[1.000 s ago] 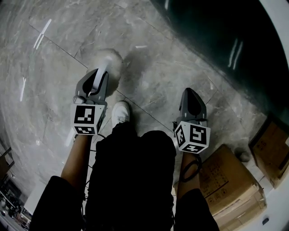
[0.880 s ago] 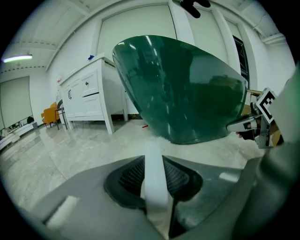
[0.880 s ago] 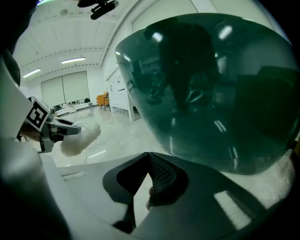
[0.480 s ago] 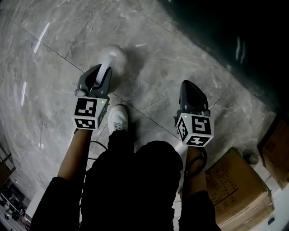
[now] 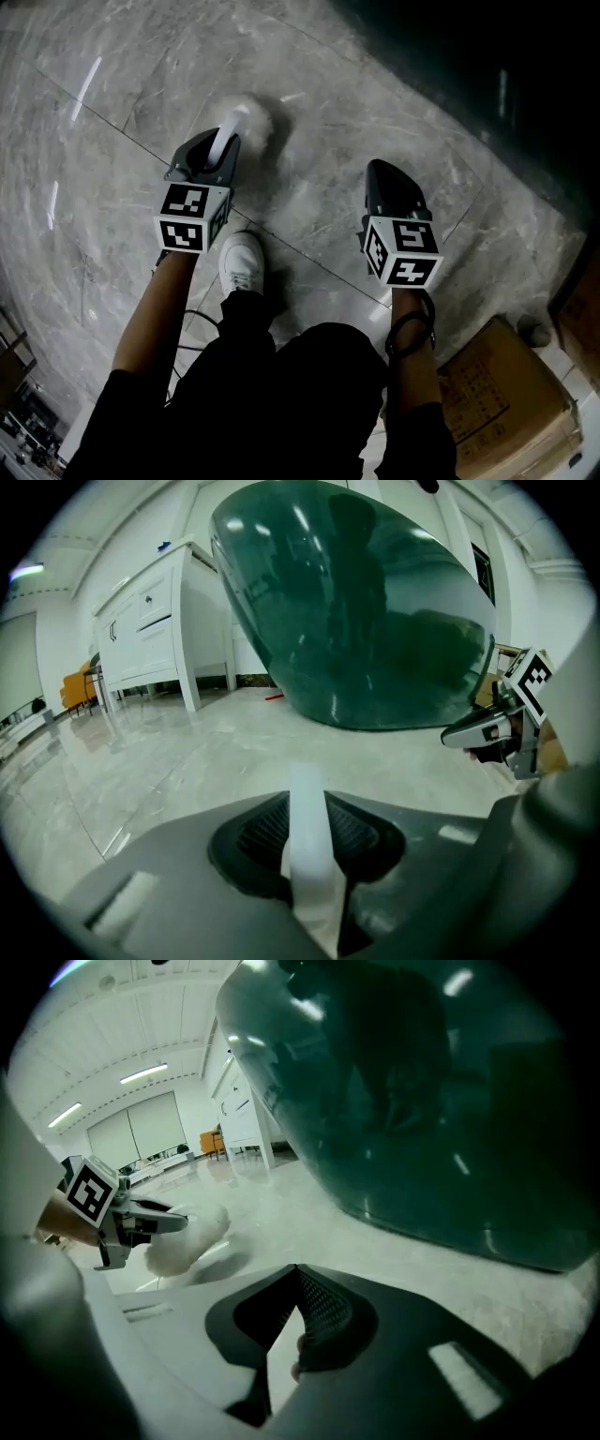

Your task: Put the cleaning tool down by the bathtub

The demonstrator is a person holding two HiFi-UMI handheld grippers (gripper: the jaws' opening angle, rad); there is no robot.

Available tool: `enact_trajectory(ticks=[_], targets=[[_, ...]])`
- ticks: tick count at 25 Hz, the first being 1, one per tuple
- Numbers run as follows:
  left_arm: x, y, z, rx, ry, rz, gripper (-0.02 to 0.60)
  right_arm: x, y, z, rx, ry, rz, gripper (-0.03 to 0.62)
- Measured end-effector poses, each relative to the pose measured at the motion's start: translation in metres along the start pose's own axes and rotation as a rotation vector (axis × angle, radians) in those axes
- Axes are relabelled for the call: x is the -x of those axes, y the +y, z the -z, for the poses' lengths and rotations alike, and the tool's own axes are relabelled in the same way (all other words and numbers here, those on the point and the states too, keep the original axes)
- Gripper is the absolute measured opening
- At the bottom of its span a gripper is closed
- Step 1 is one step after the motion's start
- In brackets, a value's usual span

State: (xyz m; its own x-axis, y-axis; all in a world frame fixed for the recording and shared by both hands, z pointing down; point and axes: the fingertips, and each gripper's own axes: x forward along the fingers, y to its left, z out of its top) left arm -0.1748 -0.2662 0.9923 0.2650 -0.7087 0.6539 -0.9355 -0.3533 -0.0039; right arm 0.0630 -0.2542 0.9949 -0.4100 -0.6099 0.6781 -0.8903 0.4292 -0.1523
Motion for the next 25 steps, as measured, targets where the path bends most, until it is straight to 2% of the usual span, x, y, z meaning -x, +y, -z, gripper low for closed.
enact_trajectory(ticks=[9,25], targets=[[-0.031,0.005,0.021,0.036,0.063,0.024,0.092,-0.03,-0.007,0.018,-0.002,0.047,-0.007,0.014],[-0.047,0.005,0.019,0.025,0.048,0.021,0.092,-0.042,-0.001,0.028,-0.001,0.069,-0.022,0.014]])
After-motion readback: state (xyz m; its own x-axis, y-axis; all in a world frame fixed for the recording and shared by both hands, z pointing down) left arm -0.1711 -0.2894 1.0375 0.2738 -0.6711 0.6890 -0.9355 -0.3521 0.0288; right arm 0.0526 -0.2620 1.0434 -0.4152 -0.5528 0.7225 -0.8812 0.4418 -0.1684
